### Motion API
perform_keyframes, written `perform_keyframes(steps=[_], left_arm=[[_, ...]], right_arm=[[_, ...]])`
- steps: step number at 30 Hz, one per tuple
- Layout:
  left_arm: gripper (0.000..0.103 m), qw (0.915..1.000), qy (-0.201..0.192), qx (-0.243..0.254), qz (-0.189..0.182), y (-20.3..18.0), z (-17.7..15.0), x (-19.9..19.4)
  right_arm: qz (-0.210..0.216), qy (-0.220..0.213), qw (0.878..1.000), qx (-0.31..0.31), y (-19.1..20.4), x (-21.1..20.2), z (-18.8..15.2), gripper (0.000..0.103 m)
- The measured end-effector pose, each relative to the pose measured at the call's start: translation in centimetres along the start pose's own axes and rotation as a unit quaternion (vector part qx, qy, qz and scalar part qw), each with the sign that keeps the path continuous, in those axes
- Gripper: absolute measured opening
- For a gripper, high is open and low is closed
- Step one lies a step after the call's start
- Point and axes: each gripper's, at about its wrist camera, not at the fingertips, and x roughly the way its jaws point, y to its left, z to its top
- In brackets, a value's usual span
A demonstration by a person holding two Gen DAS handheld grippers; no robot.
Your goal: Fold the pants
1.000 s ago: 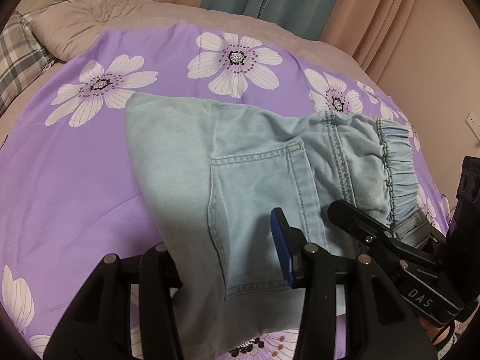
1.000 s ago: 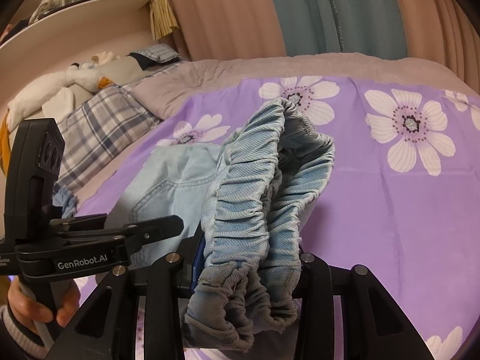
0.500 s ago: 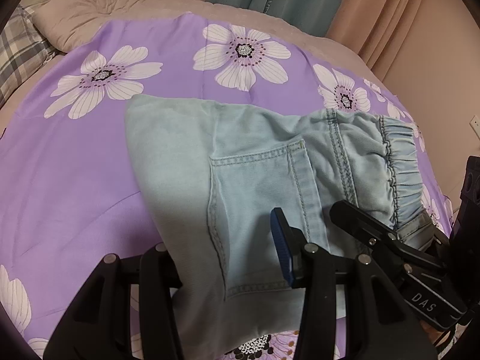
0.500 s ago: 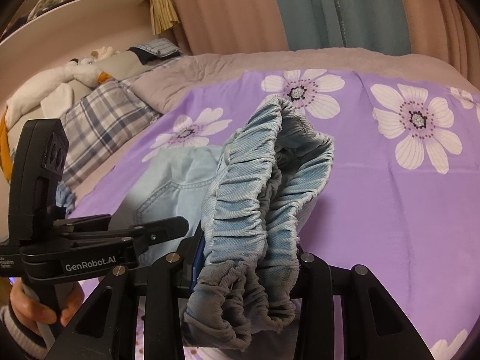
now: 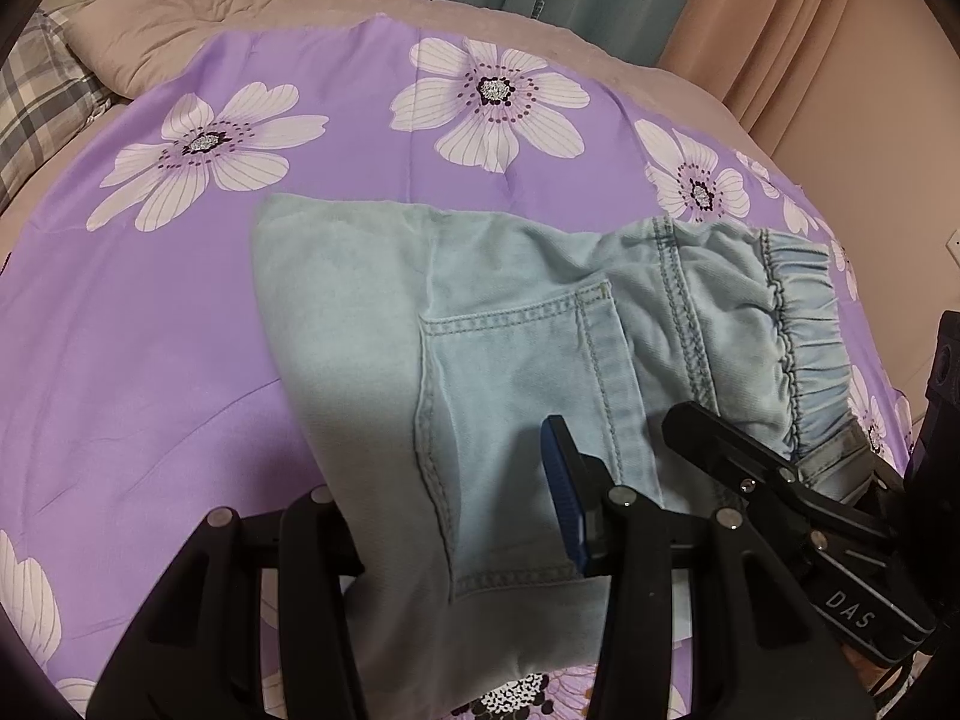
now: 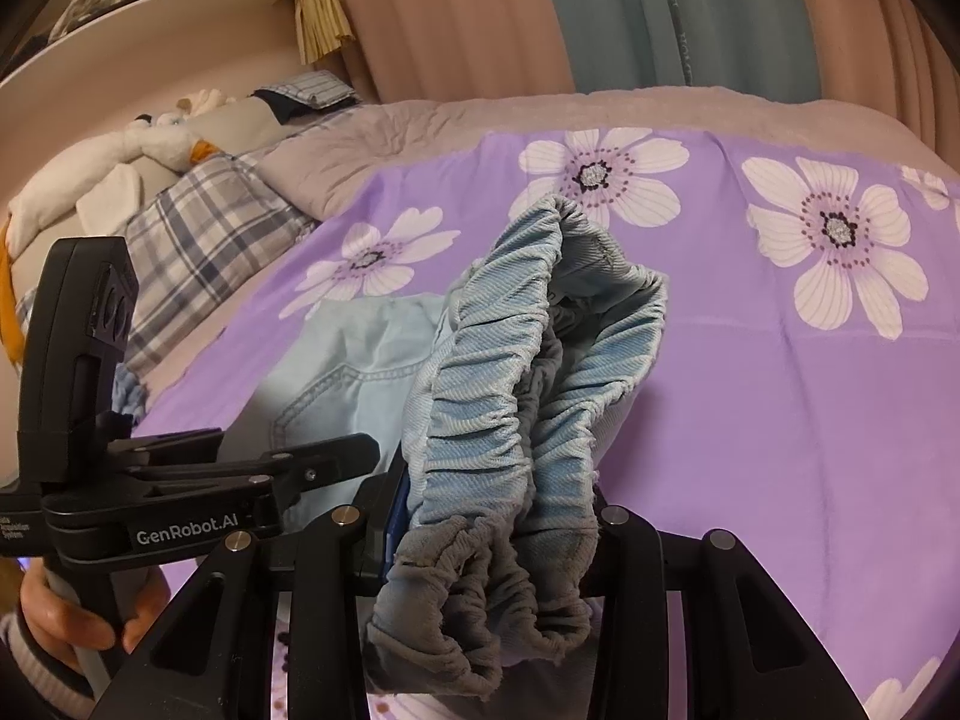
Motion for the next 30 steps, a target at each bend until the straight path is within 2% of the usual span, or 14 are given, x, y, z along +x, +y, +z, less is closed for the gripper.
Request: perform_keyframes(steps=[30], left_arm=[[0.044,0.9997,0.013,0.010,0.021,0.1,0.4,1.5]], right_arm=[[-0.009,0.043,0.999,0.023,-1.1,1.5,-0.4,0.040]])
